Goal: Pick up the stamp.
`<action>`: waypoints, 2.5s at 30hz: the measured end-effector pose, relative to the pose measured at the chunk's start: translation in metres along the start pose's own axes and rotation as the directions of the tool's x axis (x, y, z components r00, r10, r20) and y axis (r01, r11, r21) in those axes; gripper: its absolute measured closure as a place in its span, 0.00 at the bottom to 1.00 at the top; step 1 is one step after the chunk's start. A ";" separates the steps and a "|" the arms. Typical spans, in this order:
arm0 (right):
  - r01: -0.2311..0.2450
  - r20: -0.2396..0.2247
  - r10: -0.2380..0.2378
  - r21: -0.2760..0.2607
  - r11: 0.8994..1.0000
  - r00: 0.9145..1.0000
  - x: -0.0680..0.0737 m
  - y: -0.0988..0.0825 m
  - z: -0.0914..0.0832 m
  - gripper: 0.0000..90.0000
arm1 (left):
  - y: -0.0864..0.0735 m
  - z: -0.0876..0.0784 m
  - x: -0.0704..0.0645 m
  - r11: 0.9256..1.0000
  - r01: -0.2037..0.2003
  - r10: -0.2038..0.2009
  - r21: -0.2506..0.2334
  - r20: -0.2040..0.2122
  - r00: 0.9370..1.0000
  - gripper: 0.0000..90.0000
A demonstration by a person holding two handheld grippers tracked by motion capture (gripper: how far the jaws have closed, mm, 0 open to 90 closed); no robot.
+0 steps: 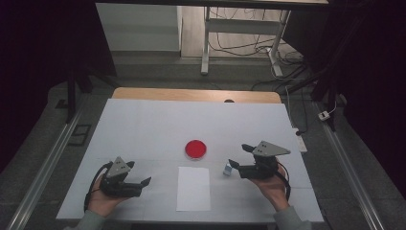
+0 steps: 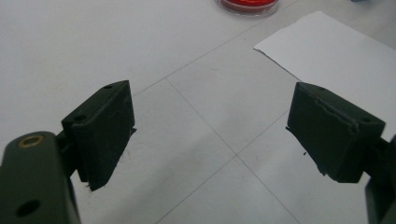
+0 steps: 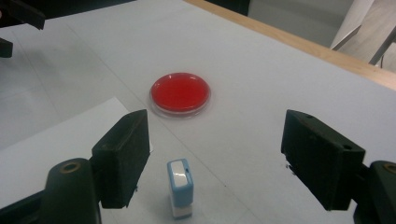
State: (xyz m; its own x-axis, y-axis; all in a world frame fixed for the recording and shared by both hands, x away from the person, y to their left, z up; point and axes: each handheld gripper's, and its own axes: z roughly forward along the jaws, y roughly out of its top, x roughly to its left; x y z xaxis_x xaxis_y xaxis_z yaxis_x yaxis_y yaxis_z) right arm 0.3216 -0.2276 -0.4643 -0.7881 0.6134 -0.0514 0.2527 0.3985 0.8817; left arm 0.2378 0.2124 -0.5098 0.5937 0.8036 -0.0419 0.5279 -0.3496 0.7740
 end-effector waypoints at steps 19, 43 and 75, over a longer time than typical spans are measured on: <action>0.009 -0.060 -0.004 0.084 0.996 0.998 0.002 -0.013 0.016 0.36 | -0.001 0.001 0.001 1.000 0.002 -0.002 0.007 -0.006 1.000 0.17; 0.083 -0.080 -0.071 0.146 0.986 0.994 0.013 -0.020 0.027 0.55 | -0.002 0.002 0.002 1.000 0.001 -0.001 0.017 -0.009 1.000 0.17; 0.136 -0.081 -0.123 0.166 0.977 0.989 0.017 -0.023 0.028 0.84 | -0.002 0.002 0.003 1.000 -0.001 0.001 0.020 -0.011 1.000 0.17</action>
State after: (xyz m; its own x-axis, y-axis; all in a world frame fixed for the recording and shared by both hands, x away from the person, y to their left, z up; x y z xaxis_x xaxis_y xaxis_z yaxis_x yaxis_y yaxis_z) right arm 0.3183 -0.2077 -0.4984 -0.8563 0.5020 -0.1215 0.2330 0.5853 0.7766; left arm 0.2397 0.2144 -0.5131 0.5878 0.8082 -0.0344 0.5395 -0.3600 0.7611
